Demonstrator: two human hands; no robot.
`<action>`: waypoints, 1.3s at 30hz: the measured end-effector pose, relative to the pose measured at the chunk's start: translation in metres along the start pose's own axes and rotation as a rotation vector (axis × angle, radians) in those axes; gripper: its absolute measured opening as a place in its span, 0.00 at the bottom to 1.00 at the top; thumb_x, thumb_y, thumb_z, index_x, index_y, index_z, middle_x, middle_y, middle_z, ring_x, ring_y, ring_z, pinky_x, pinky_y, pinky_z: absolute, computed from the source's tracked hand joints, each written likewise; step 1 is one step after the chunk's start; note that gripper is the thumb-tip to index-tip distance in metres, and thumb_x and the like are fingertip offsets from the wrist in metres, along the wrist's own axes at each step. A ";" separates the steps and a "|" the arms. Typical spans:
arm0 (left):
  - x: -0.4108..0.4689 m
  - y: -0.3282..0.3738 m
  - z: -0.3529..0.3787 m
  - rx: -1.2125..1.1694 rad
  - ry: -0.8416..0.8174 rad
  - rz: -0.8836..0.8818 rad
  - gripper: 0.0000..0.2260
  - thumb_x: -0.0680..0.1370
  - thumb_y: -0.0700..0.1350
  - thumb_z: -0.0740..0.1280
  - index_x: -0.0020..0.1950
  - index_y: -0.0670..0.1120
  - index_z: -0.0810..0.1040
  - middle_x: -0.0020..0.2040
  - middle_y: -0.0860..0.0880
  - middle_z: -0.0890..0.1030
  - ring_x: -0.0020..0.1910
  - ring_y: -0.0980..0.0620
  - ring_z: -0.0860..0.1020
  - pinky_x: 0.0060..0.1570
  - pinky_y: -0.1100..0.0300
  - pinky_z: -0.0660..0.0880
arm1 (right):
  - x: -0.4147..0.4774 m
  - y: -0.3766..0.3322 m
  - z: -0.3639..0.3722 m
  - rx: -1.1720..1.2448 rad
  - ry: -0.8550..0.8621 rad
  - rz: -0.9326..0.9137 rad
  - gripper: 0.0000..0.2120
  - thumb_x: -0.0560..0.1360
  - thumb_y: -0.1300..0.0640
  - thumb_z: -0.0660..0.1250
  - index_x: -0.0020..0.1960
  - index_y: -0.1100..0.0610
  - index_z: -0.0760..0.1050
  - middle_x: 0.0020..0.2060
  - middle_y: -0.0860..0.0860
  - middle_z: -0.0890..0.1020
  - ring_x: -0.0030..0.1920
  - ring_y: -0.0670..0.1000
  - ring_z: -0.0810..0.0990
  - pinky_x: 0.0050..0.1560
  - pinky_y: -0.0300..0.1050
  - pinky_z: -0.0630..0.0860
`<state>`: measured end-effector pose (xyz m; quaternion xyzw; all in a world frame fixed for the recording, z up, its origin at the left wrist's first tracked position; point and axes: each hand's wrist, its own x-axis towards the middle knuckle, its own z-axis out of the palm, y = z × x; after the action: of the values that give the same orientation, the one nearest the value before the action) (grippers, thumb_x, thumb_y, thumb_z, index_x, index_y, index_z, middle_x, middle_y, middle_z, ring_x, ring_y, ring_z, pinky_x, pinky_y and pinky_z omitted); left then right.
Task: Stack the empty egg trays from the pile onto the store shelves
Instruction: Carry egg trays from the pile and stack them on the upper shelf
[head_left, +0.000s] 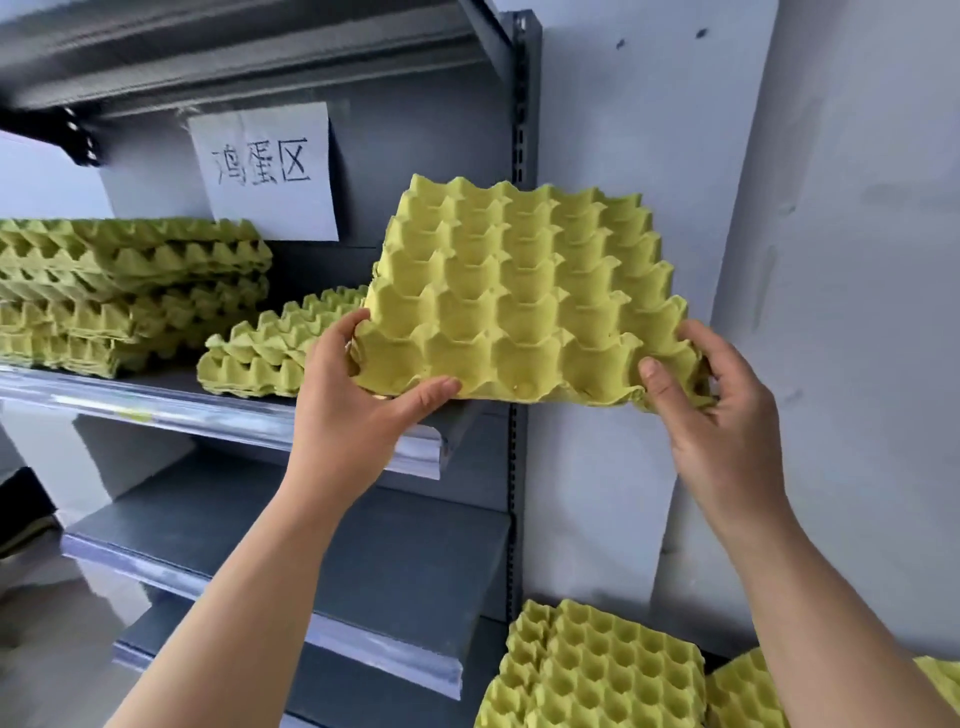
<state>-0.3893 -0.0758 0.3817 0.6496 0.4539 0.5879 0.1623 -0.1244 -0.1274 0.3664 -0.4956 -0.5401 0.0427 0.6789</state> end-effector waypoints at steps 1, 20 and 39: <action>0.008 -0.006 -0.012 -0.003 0.017 0.004 0.48 0.55 0.69 0.73 0.72 0.54 0.67 0.64 0.56 0.74 0.59 0.62 0.71 0.55 0.67 0.67 | 0.002 -0.006 0.014 0.000 -0.002 -0.012 0.20 0.73 0.50 0.69 0.64 0.53 0.74 0.44 0.36 0.81 0.42 0.35 0.78 0.43 0.26 0.70; 0.170 -0.154 -0.121 0.050 0.093 -0.077 0.45 0.58 0.69 0.73 0.71 0.51 0.70 0.55 0.59 0.76 0.42 0.78 0.72 0.42 0.70 0.67 | 0.065 -0.023 0.248 -0.163 -0.251 -0.015 0.32 0.73 0.39 0.65 0.73 0.52 0.65 0.60 0.51 0.77 0.58 0.54 0.77 0.58 0.54 0.76; 0.223 -0.232 -0.134 -0.063 -0.189 -0.094 0.46 0.57 0.70 0.73 0.71 0.52 0.68 0.48 0.66 0.74 0.47 0.55 0.81 0.39 0.66 0.73 | 0.022 -0.042 0.305 -0.471 -0.157 0.169 0.31 0.76 0.41 0.62 0.75 0.49 0.60 0.56 0.53 0.80 0.59 0.55 0.76 0.62 0.50 0.72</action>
<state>-0.6272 0.1790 0.3808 0.6747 0.4479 0.5297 0.2521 -0.3723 0.0557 0.3887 -0.6784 -0.5429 0.0105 0.4950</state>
